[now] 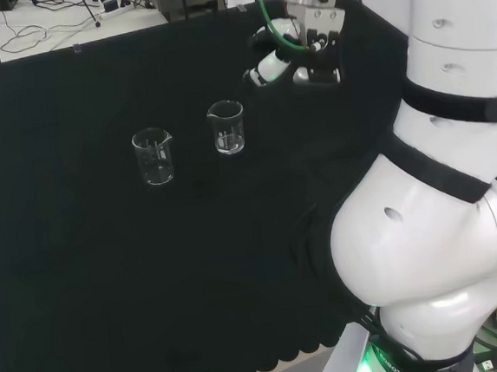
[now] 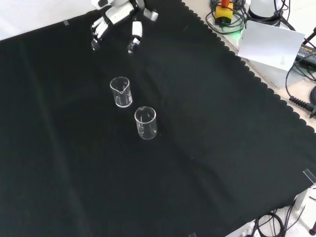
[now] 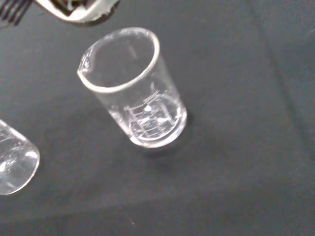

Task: Pick up the beaker on the right.

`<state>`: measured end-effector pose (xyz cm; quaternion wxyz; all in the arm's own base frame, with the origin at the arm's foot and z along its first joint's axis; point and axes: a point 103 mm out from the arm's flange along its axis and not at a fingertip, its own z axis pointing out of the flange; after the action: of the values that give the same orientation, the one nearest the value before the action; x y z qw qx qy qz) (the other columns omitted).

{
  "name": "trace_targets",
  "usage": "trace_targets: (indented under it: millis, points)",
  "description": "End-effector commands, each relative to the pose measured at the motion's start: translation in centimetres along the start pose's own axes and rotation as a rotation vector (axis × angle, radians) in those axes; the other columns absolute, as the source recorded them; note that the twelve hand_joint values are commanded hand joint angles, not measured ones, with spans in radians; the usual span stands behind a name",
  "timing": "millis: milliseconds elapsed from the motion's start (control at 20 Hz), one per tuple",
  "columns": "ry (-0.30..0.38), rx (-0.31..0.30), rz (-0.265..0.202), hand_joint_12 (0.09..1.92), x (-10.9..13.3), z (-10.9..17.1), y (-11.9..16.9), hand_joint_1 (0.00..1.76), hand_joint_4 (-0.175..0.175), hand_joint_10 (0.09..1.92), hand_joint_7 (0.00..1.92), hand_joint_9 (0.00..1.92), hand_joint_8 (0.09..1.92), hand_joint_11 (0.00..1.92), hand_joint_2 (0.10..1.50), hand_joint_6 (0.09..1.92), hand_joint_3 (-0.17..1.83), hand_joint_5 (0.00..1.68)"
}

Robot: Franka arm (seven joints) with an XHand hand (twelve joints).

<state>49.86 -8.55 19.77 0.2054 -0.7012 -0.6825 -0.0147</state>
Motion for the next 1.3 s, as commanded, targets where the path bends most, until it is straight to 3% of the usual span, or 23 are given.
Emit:
trace_targets:
  millis: [50,650,850,1300]
  points:
    - [0.089,-0.030,-0.099,1.40,0.2,2.4,2.5,0.80,-0.016,0.67,0.19,0.33,0.61,0.00,0.62,0.09,0.61,0.41]
    - [0.187,0.033,-0.167,1.40,-1.1,6.4,3.5,0.82,-0.023,0.66,0.23,0.38,0.61,0.00,0.59,0.09,0.62,0.50]
    - [0.216,0.053,-0.215,1.41,-1.6,7.2,4.0,0.83,-0.023,0.64,0.24,0.40,0.61,0.00,0.58,0.09,0.63,0.51]
    - [0.263,0.034,-0.298,1.39,-1.6,8.8,4.8,0.85,-0.018,0.62,0.24,0.40,0.60,0.00,0.55,0.09,0.64,0.47]
